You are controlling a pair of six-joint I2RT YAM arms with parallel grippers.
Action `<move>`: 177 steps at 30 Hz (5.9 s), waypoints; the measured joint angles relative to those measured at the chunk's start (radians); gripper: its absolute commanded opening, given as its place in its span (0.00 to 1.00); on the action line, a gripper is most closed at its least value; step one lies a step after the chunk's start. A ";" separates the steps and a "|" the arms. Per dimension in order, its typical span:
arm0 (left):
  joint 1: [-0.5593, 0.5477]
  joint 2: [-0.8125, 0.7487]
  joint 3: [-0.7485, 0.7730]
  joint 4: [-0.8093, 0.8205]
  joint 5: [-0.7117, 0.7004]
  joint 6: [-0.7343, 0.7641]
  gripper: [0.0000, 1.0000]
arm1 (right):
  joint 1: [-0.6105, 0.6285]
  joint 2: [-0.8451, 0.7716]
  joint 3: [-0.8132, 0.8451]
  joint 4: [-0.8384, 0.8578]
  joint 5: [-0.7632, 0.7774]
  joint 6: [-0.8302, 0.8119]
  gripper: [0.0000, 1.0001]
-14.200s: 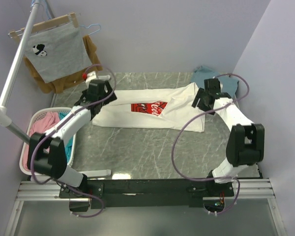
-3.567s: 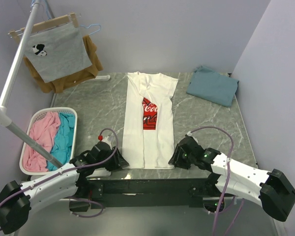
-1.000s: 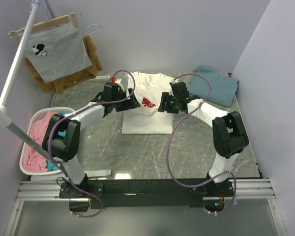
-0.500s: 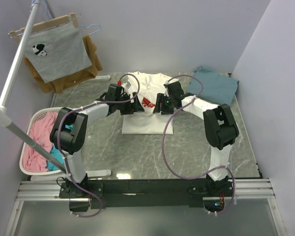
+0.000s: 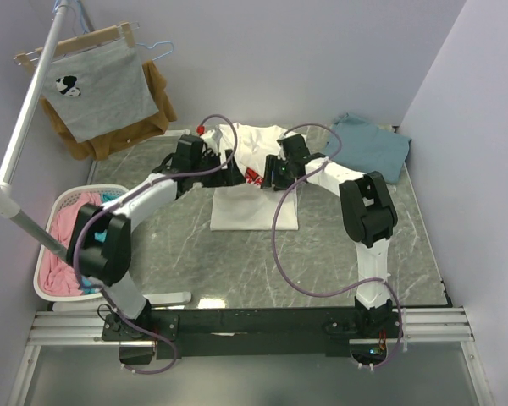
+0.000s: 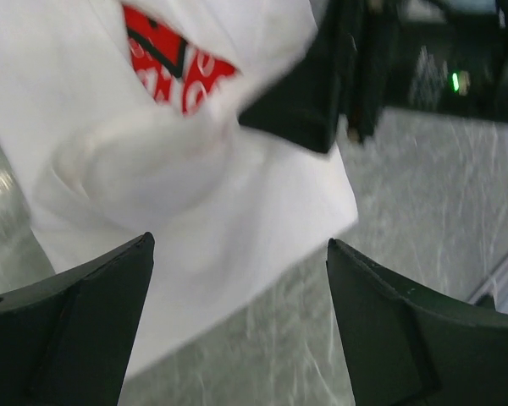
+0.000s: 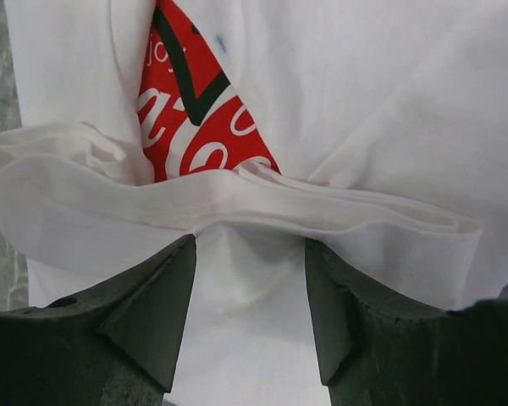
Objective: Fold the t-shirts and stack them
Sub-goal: Fold the folded rectangular tshirt in 1/3 of the way, then grab one side of the 2/3 rectangular tshirt with both arms, then fold the long partially folded tshirt into a neat square
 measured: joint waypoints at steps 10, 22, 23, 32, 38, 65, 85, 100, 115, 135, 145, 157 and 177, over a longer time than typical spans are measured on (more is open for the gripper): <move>-0.051 -0.131 -0.197 -0.047 0.042 0.035 0.89 | -0.008 0.000 0.023 0.003 0.017 -0.011 0.62; -0.053 0.079 -0.156 0.069 -0.049 0.035 0.89 | -0.011 -0.108 -0.067 0.010 0.012 -0.019 0.63; -0.053 0.103 -0.139 0.083 -0.064 0.035 0.89 | -0.011 -0.136 -0.090 0.011 0.010 -0.019 0.63; -0.035 0.174 -0.035 0.145 -0.167 0.030 0.90 | -0.003 -0.364 -0.349 0.058 -0.021 -0.016 0.63; -0.007 0.223 0.005 0.180 -0.179 0.018 0.90 | 0.029 -0.368 -0.475 0.071 -0.031 0.001 0.63; 0.016 -0.114 -0.267 0.126 -0.418 -0.028 1.00 | -0.003 -0.570 -0.671 0.044 0.127 0.038 0.68; 0.020 -0.219 -0.620 0.321 -0.094 -0.110 0.98 | -0.129 -0.495 -0.760 0.253 -0.200 0.108 0.68; 0.024 -0.101 -0.657 0.506 -0.003 -0.144 0.04 | -0.137 -0.356 -0.765 0.439 -0.328 0.180 0.13; -0.026 -0.356 -0.753 0.214 0.007 -0.226 0.01 | -0.085 -0.644 -0.945 0.233 -0.142 0.245 0.00; -0.140 -0.559 -0.888 0.175 -0.020 -0.375 0.66 | -0.051 -0.872 -1.057 0.131 -0.021 0.382 0.55; -0.182 -0.483 -0.899 0.236 -0.024 -0.390 0.01 | 0.000 -0.767 -1.084 0.291 -0.108 0.425 0.00; -0.281 -0.768 -0.900 -0.006 -0.039 -0.402 0.01 | 0.084 -1.136 -1.191 0.132 -0.085 0.446 0.00; -0.362 -0.651 -0.473 -0.239 -0.413 -0.349 0.01 | 0.130 -1.154 -0.832 -0.118 0.132 0.324 0.00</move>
